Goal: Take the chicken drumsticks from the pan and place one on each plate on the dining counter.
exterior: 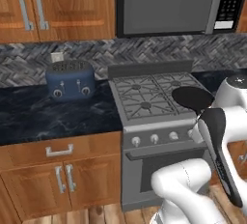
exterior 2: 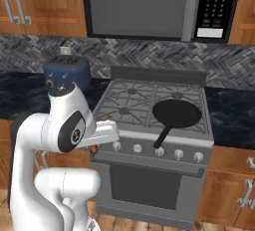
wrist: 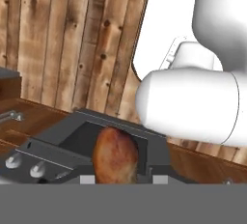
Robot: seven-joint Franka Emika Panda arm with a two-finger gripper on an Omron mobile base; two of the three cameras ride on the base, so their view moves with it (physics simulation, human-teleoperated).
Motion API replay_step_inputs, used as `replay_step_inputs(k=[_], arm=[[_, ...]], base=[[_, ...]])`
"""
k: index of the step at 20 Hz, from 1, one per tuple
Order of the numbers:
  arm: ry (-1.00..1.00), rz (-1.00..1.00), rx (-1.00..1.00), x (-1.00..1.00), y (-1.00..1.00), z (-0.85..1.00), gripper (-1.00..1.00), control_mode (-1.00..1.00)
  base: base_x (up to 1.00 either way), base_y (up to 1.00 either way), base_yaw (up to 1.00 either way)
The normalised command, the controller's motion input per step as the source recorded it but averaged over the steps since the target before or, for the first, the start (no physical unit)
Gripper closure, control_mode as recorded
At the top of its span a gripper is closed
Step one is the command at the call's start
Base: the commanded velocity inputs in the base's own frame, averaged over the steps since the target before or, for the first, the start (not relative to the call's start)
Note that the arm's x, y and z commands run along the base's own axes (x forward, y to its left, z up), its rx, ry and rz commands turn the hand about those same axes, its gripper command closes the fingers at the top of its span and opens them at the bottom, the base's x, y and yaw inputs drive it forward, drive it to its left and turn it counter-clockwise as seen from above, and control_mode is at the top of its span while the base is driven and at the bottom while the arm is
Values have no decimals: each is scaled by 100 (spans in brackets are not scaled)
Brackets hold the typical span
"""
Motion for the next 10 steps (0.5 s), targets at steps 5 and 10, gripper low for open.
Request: replay_step_inputs(k=[5, 10], arm=[[0, 0, 0, 0, 0, 0, 100, 100], [0, 0, 0, 0, 0, 0, 100, 100]], base=[[-72, 87, -20], [-95, 45, -28]])
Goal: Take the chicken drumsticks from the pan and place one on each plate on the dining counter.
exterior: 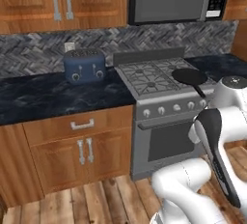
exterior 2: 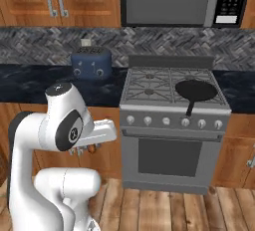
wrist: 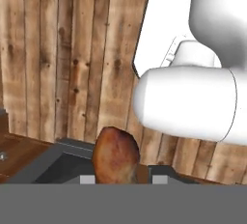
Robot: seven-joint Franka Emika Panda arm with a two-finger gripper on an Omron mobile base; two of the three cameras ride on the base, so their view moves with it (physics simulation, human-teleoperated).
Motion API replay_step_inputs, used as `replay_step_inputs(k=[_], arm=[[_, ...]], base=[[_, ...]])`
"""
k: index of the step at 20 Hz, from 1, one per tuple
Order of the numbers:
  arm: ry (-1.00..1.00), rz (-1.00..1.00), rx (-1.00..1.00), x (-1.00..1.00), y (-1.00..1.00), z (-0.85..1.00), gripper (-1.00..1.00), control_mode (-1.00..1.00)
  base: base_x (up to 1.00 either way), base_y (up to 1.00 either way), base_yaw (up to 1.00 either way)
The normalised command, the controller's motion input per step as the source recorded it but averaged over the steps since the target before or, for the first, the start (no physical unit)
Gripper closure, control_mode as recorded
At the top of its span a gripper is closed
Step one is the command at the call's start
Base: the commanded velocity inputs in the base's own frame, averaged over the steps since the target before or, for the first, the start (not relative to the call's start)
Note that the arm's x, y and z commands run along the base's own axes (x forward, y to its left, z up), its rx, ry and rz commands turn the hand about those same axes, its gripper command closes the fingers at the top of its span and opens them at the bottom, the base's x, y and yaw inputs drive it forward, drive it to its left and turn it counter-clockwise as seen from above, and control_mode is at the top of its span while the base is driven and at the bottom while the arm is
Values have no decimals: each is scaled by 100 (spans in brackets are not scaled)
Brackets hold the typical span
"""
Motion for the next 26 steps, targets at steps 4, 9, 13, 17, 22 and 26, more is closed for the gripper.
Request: replay_step_inputs(k=[4, 9, 13, 17, 22, 26], arm=[[0, 0, 0, 0, 0, 0, 100, 100], [0, 0, 0, 0, 0, 0, 100, 100], [0, 0, 0, 0, 0, 0, 100, 100], [0, 0, 0, 0, 0, 0, 100, 100], [0, 0, 0, 0, 0, 0, 100, 100], [0, 0, 0, 0, 0, 0, 100, 100]], base=[[-100, 3, -29], [-100, 3, -27], [-100, 7, -26], [-100, 8, -25], [-100, 12, -24], [-100, -11, -10]])
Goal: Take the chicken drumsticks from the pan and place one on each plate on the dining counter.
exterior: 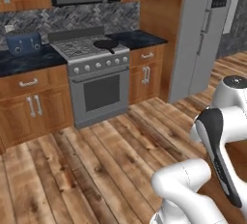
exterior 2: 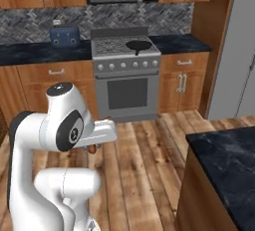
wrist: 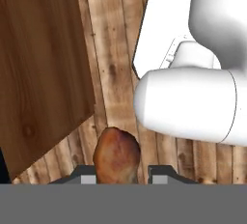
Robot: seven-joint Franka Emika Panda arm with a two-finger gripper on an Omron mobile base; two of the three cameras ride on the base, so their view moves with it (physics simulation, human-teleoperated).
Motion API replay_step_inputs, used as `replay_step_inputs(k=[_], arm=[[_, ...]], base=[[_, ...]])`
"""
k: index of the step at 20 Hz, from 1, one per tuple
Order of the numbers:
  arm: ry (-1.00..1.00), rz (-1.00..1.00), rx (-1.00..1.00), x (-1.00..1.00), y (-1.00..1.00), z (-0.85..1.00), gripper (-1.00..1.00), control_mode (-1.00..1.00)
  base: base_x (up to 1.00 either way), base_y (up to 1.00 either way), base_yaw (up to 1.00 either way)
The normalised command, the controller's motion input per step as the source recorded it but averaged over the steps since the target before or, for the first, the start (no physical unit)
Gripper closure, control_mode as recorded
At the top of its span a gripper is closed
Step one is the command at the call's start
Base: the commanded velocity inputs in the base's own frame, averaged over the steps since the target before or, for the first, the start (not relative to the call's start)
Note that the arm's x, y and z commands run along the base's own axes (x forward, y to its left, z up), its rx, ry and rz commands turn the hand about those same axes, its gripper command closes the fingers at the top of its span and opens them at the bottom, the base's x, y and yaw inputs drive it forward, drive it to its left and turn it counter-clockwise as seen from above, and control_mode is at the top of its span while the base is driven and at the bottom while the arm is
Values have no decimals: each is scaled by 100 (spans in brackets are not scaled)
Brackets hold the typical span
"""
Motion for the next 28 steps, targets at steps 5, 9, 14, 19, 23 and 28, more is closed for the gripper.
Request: replay_step_inputs(k=[5, 9, 14, 19, 23, 28], arm=[[0, 0, 0, 0, 0, 0, 100, 100], [0, 0, 0, 0, 0, 0, 100, 100], [0, 0, 0, 0, 0, 0, 100, 100], [0, 0, 0, 0, 0, 0, 100, 100], [0, 0, 0, 0, 0, 0, 100, 100], [0, 0, 0, 0, 0, 0, 100, 100]], base=[[-100, -49, -4], [-100, -70, -6], [-100, -82, -6], [-100, -98, -5], [-91, -100, -9], [-64, -100, -10]])
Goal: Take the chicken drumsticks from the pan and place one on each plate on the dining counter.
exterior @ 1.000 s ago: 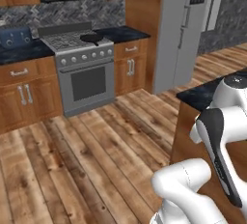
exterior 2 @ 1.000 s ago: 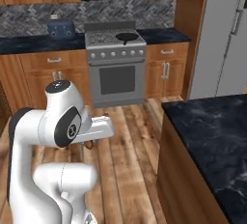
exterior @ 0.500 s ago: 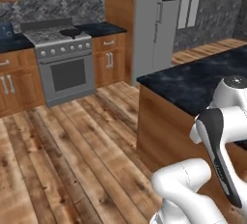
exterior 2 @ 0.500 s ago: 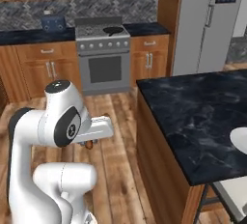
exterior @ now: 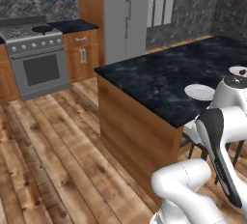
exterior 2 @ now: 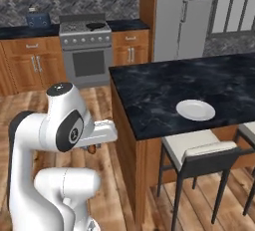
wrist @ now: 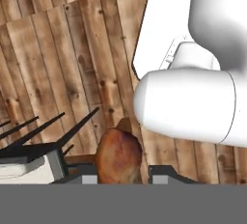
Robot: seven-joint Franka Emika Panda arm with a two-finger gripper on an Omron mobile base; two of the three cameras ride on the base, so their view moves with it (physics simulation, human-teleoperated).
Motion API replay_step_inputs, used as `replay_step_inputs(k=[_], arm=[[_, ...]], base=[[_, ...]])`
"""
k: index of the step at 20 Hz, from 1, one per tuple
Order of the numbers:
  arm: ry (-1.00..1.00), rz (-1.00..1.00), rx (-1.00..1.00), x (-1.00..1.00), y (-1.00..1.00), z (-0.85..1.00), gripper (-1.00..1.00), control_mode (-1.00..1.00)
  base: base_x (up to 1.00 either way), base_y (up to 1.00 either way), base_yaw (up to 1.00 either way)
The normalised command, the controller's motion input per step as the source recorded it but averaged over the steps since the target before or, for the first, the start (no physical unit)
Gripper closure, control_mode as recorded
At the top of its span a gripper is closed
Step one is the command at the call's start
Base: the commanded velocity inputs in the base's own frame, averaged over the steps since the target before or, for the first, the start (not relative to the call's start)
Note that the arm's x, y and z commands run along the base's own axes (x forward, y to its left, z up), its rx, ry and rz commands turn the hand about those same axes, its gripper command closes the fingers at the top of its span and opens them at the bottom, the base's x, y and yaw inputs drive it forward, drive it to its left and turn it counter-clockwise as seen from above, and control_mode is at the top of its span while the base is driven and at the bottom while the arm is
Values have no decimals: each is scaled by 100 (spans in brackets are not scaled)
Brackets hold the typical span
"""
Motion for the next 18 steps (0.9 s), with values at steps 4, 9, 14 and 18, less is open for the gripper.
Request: replay_step_inputs(k=[4, 9, 14, 18], arm=[[0, 0, 0, 0, 0, 0, 100, 100], [0, 0, 0, 0, 0, 0, 100, 100], [0, 0, 0, 0, 0, 0, 100, 100], [0, 0, 0, 0, 0, 0, 100, 100]], base=[[-1, -74, -1], [48, -31, 4], [59, -40, 0], [72, -48, 0]])
